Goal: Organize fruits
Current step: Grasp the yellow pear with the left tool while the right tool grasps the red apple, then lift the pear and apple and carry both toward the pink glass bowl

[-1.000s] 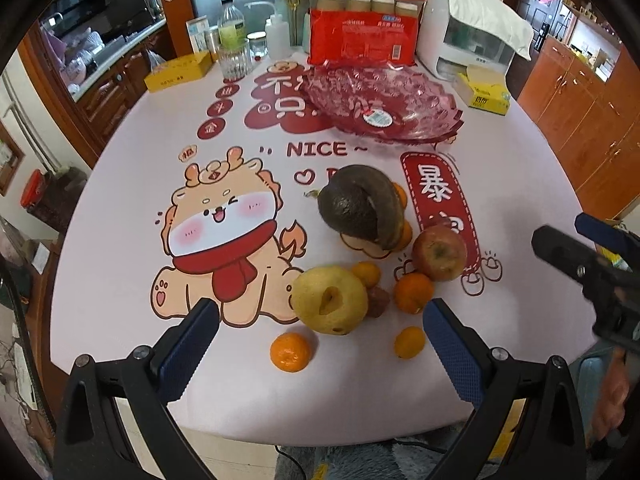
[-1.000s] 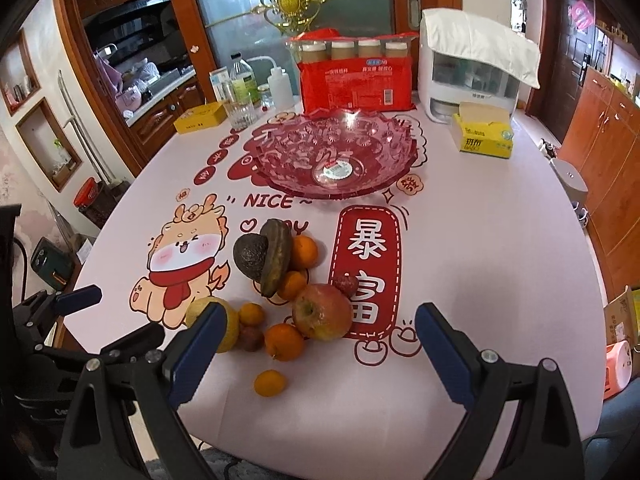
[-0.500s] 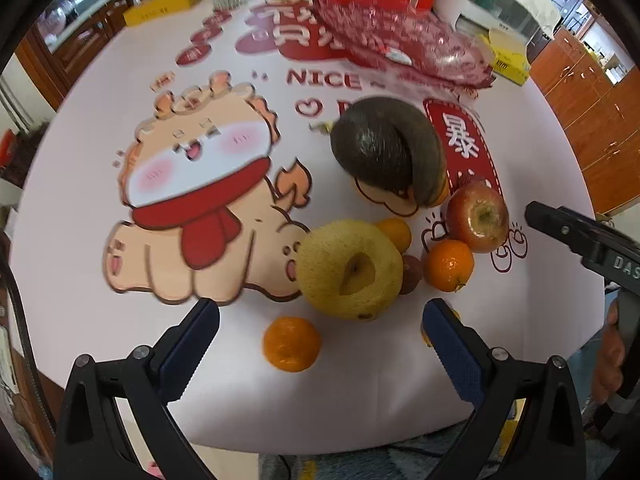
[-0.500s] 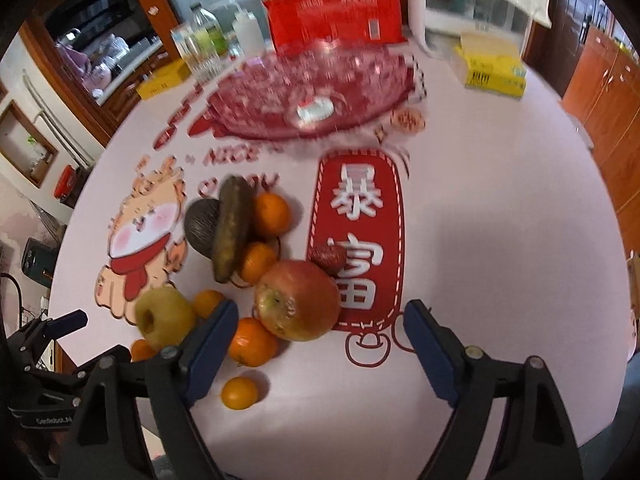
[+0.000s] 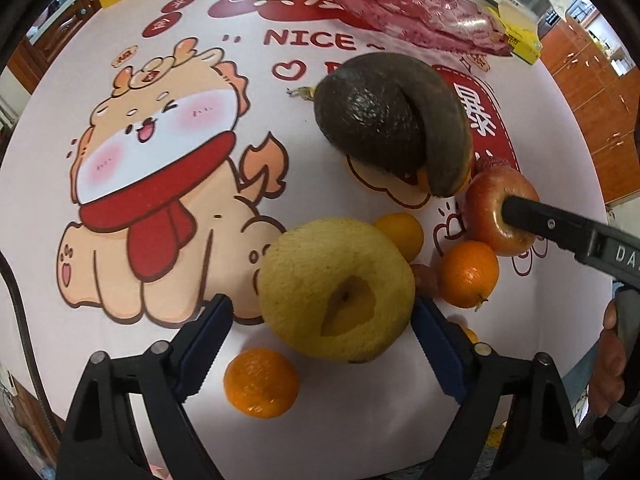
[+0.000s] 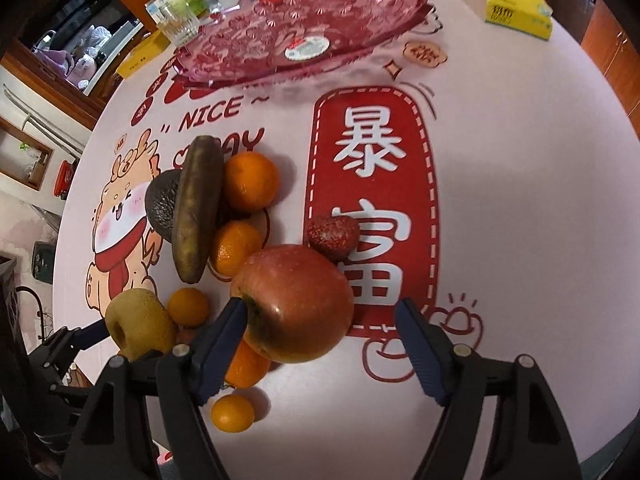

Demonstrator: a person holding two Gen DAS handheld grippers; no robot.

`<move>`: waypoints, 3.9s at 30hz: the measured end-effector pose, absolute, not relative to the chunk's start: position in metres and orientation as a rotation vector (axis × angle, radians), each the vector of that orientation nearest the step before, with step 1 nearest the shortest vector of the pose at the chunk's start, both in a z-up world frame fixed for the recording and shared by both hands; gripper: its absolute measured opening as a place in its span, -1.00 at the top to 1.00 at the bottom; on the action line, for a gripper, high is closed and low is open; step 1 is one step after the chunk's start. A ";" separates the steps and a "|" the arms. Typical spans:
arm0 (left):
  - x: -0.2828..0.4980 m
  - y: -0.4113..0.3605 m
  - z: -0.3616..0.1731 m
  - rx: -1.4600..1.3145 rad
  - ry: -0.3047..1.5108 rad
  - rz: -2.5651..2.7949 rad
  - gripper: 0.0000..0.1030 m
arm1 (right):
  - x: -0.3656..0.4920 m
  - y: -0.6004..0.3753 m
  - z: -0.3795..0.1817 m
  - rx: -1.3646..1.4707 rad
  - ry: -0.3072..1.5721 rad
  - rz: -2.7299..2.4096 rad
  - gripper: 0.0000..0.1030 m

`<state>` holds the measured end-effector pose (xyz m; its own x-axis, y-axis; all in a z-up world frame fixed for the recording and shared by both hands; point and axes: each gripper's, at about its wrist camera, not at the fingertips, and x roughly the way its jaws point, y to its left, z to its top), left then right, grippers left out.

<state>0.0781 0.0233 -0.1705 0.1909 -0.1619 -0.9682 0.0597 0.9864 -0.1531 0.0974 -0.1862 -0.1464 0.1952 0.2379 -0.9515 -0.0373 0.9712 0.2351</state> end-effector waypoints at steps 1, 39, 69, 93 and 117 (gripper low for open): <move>0.079 0.021 -0.172 -0.086 1.375 -0.164 -0.61 | 0.098 -0.186 -0.147 0.180 1.362 0.200 -0.49; 0.078 0.028 -0.184 -0.181 1.339 -0.200 -0.38 | 0.090 -0.176 -0.141 0.164 1.324 0.251 -0.39; 0.156 0.017 0.093 0.123 0.770 -0.083 -0.38 | 0.145 -0.178 0.091 -0.129 0.724 0.167 -0.39; 0.336 -0.036 -0.046 0.121 0.992 -0.153 -0.38 | 0.309 -0.183 -0.052 -0.076 1.012 0.069 -0.40; 0.372 -0.060 -0.154 0.192 1.173 -0.206 -0.40 | 0.322 -0.161 -0.156 -0.232 1.171 0.156 -0.42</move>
<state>0.3717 -0.0601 -0.1541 0.3723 -0.0601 -0.9261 0.2590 0.9650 0.0416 0.3218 -0.1607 -0.1562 0.3823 0.0008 -0.9240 -0.2417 0.9653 -0.0991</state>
